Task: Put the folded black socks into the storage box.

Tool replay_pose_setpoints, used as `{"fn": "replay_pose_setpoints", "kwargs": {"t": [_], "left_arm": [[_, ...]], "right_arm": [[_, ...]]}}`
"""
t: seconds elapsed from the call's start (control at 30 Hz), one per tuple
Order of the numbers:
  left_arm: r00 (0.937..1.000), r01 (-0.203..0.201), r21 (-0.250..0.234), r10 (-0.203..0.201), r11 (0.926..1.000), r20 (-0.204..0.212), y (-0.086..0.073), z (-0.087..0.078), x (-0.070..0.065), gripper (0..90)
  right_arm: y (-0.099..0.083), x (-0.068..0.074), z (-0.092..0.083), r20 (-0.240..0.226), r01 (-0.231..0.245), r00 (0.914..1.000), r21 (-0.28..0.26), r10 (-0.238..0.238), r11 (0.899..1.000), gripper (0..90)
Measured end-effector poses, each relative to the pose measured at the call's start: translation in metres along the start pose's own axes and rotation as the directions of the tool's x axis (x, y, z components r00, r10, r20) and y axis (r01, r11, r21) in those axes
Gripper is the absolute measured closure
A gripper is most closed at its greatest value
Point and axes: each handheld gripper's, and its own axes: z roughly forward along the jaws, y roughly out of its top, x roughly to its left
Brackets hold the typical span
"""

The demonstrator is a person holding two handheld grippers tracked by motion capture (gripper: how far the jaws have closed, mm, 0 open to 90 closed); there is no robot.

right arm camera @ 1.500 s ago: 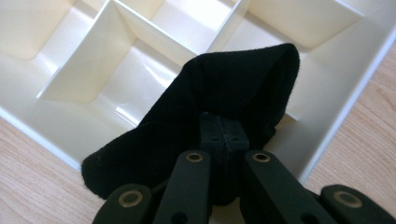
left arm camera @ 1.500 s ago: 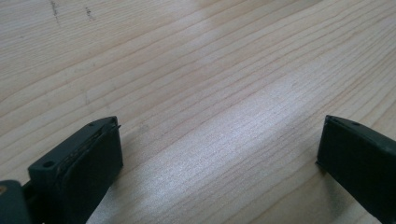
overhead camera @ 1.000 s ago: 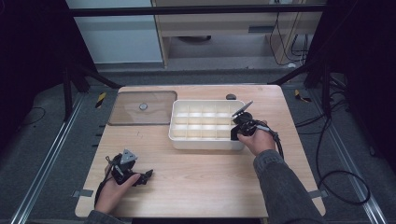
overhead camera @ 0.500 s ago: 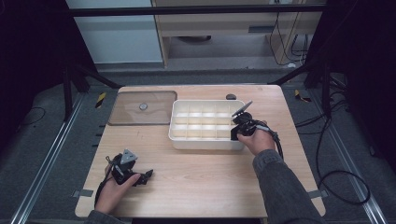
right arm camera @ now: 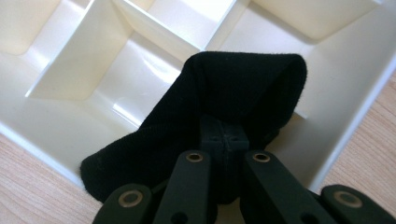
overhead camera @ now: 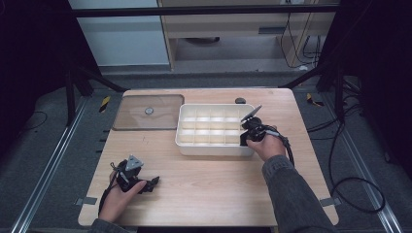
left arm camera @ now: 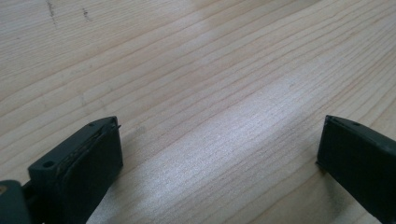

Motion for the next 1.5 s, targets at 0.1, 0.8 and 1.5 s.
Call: {"fn": "replay_pose_setpoints", "kwargs": {"t": [0.1, 0.8, 1.5], "left_arm": [[1.0000, 0.000, 0.000, 0.000, 1.0000, 0.000, 0.000, 0.000, 0.000, 0.0], [1.0000, -0.004, 0.001, 0.004, 1.0000, 0.003, 0.000, 0.000, 0.000, 0.0], [1.0000, -0.004, 0.001, 0.004, 1.0000, 0.003, 0.000, 0.000, 0.000, 0.0]], "right_arm": [[0.000, 0.000, 0.000, -0.002, -0.002, 1.0000, 0.003, 0.002, 1.000, 90.0], [-0.008, -0.003, -0.008, -0.006, -0.017, 0.9998, -0.068, 0.016, 0.998, 90.0], [-0.011, -0.005, -0.023, -0.002, -0.010, 1.0000, -0.087, 0.010, 0.996, 90.0]]}}
